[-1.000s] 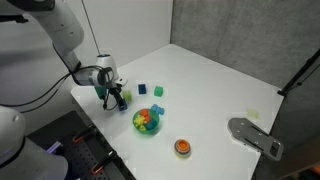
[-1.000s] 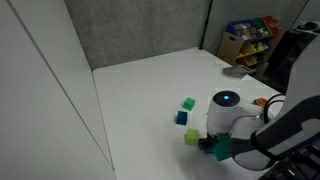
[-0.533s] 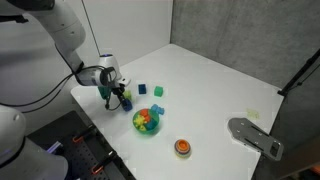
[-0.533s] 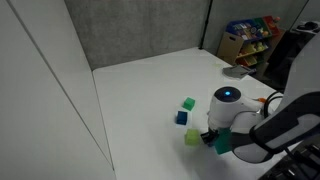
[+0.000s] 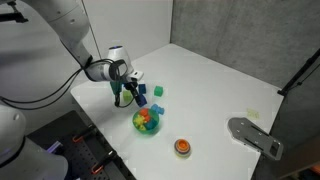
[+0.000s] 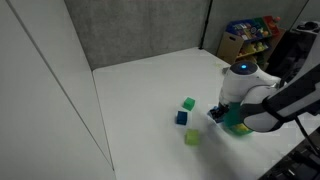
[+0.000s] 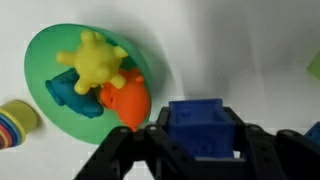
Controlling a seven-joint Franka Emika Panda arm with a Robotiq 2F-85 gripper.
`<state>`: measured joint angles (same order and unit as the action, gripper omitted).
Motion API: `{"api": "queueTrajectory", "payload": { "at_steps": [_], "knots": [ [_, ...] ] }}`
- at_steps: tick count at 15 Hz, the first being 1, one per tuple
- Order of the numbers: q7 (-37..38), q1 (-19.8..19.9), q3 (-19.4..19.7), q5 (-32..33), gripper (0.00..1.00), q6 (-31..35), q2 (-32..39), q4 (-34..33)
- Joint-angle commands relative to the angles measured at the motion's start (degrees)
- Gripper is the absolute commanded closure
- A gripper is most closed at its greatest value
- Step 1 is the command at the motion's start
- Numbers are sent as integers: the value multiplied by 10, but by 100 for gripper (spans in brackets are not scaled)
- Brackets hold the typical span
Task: Pick up the bottommost blue block on the table and put it in the green bowl
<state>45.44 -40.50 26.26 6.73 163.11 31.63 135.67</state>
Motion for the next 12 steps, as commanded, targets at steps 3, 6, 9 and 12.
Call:
{"api": "queueTrajectory", "payload": {
  "at_steps": [3, 6, 9, 12],
  "knots": [
    [26, -10, 69, 69, 71, -13, -63, 47],
    [40, -10, 97, 101, 71, -14, -75, 72],
    [52, -6, 107, 118, 71, -8, -71, 89],
    [51, 1, 103, 116, 60, -11, -66, 97]
  ]
}}
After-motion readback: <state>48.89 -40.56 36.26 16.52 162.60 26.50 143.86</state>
